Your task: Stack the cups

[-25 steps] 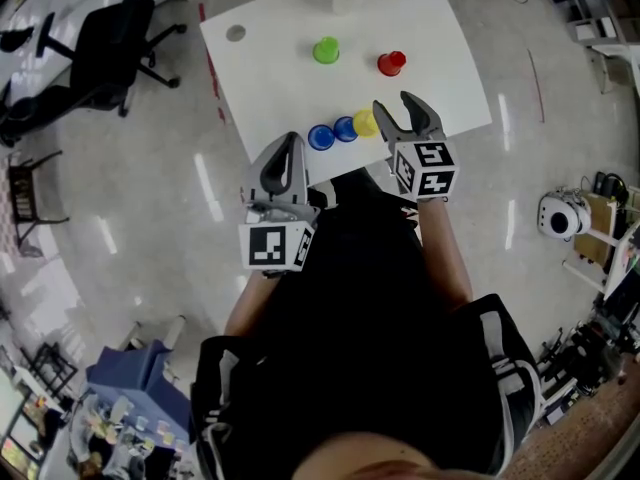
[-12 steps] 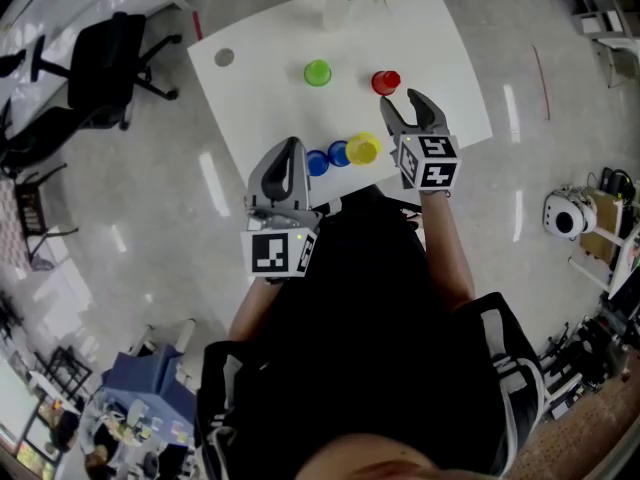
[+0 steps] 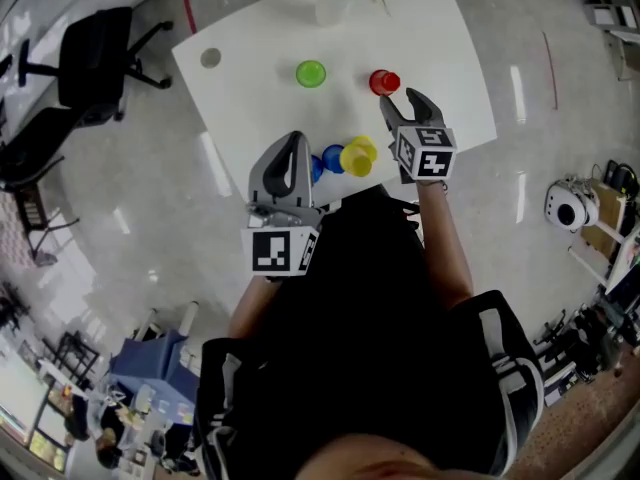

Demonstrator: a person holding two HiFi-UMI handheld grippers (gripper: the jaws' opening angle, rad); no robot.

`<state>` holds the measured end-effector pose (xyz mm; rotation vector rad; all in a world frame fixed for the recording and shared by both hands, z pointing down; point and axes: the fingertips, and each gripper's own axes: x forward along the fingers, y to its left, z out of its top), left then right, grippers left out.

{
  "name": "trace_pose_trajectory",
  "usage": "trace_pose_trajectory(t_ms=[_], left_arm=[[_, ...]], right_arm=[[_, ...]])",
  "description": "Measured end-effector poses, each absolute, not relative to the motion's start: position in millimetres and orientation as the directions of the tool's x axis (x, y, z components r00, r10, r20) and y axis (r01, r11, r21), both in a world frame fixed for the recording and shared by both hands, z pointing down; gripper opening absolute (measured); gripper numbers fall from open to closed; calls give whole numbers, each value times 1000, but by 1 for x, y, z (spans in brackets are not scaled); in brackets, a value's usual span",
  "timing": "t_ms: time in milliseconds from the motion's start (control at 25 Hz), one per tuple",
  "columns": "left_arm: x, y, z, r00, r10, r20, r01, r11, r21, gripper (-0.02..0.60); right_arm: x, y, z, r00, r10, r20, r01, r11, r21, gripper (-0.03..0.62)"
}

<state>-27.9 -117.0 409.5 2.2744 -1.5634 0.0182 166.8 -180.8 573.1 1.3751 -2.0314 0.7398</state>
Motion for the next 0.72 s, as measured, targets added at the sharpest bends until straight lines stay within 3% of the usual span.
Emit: trace_pose_trajectory(t_ms=[720], left_arm=[[-2,-165,462,376,-863,337,-908,-270,321,21]], right_arm=[[194,-204,666,-300,-474,828,-943,280,-181,247]])
